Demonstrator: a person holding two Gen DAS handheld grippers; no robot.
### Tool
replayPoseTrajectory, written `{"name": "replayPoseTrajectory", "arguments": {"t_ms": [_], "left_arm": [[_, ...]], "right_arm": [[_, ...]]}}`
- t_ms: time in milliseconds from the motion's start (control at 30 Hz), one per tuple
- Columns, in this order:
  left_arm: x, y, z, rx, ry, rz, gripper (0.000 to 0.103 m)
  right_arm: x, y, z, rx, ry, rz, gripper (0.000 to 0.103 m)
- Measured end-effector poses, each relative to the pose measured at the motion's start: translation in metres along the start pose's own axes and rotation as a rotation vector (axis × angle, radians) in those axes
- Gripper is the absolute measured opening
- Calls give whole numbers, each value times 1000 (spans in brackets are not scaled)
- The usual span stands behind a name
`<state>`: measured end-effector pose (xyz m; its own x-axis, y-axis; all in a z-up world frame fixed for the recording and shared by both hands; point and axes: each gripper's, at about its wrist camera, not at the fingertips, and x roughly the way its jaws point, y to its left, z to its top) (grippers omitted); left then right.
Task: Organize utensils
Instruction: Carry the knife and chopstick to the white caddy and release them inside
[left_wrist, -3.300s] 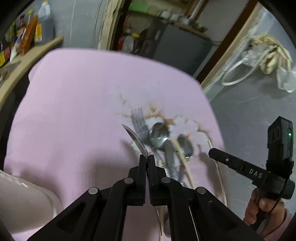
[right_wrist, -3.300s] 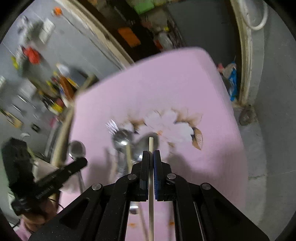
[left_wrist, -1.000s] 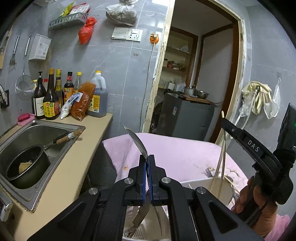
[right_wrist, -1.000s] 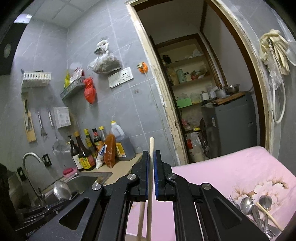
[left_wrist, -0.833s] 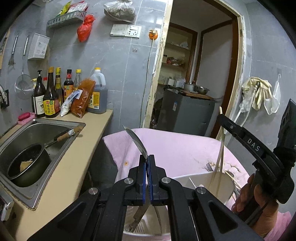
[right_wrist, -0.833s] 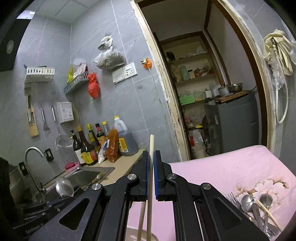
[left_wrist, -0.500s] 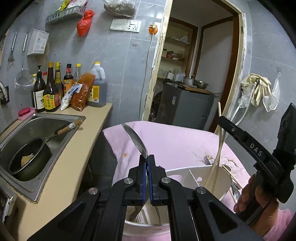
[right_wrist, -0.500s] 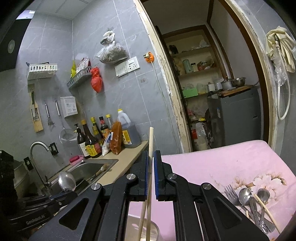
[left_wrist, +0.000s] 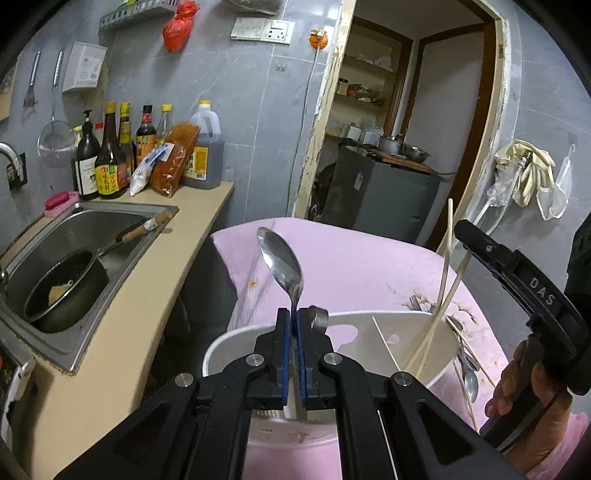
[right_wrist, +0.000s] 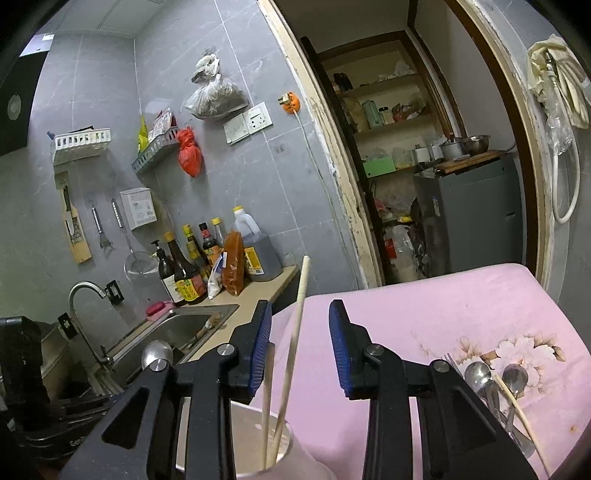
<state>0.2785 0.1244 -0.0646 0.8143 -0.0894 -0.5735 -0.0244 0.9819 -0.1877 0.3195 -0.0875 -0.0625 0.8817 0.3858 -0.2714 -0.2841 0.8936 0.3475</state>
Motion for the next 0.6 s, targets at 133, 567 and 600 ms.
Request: {"name": "replayPoseTrajectory", "arguments": {"t_ms": [133, 567, 600], "left_arm": [[-4, -4, -3, -22, 2, 14, 4], [-21, -35, -4, -70, -75, 32, 41], [-22, -40, -3, -67, -83, 32, 42]], "right_arm": [[-6, -5, 3, 13, 9, 7, 40], [-44, -47, 13, 26, 14, -16, 62], [-49, -52, 15, 22, 8, -20, 64]]}}
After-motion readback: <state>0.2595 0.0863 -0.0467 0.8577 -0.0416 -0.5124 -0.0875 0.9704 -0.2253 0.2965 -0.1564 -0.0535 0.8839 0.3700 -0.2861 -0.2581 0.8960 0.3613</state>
